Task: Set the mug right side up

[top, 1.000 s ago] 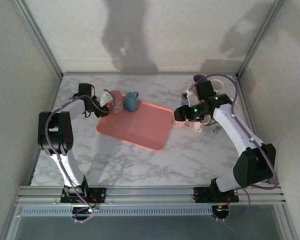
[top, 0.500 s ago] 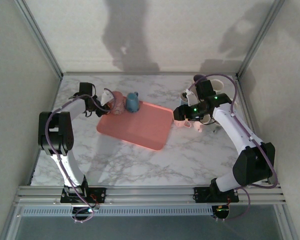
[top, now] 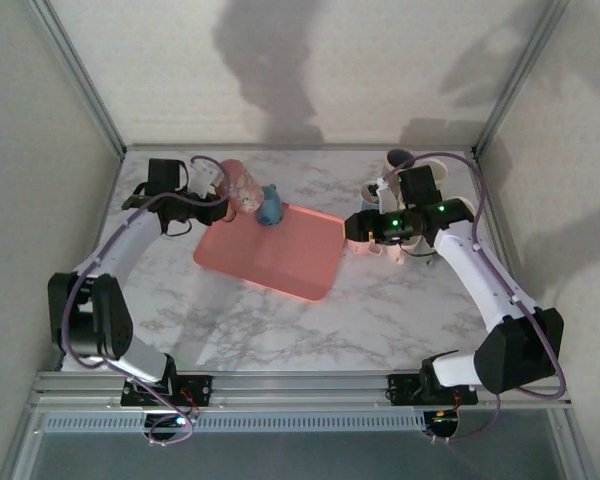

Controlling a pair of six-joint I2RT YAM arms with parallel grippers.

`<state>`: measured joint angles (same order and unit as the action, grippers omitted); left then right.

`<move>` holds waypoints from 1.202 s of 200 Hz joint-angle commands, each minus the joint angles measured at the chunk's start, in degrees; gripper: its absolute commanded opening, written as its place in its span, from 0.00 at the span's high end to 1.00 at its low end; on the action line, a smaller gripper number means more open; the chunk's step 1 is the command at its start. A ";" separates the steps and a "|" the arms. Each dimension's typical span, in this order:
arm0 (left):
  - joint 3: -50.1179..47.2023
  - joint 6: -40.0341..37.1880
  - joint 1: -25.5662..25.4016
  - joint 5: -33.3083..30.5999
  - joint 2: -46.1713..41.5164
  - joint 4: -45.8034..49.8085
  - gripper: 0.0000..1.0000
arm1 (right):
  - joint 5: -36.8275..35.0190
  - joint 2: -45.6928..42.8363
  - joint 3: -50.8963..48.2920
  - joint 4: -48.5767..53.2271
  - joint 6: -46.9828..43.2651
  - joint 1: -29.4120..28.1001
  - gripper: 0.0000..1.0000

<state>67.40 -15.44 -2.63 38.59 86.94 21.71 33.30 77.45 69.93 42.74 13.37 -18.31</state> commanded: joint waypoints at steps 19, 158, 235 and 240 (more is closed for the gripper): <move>-2.92 22.30 -2.46 9.91 -10.96 -10.94 1.00 | 11.98 -4.17 -6.01 -13.23 11.78 -0.39 0.37; -10.68 71.25 -19.22 2.15 -16.76 -44.79 1.00 | 13.30 0.41 -18.37 -80.70 57.48 -12.96 0.37; -10.32 75.43 -24.88 -1.93 -14.74 -49.23 1.00 | 7.94 -0.70 -20.00 -82.73 60.80 -13.62 0.50; -10.19 75.48 -25.10 -2.03 -14.61 -49.22 1.00 | 7.72 -0.69 -20.06 -82.78 60.89 -13.64 0.51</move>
<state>55.37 59.07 -26.39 38.24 72.90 -17.50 43.22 78.02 50.57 -37.34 73.03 -31.40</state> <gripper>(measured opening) 0.189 0.502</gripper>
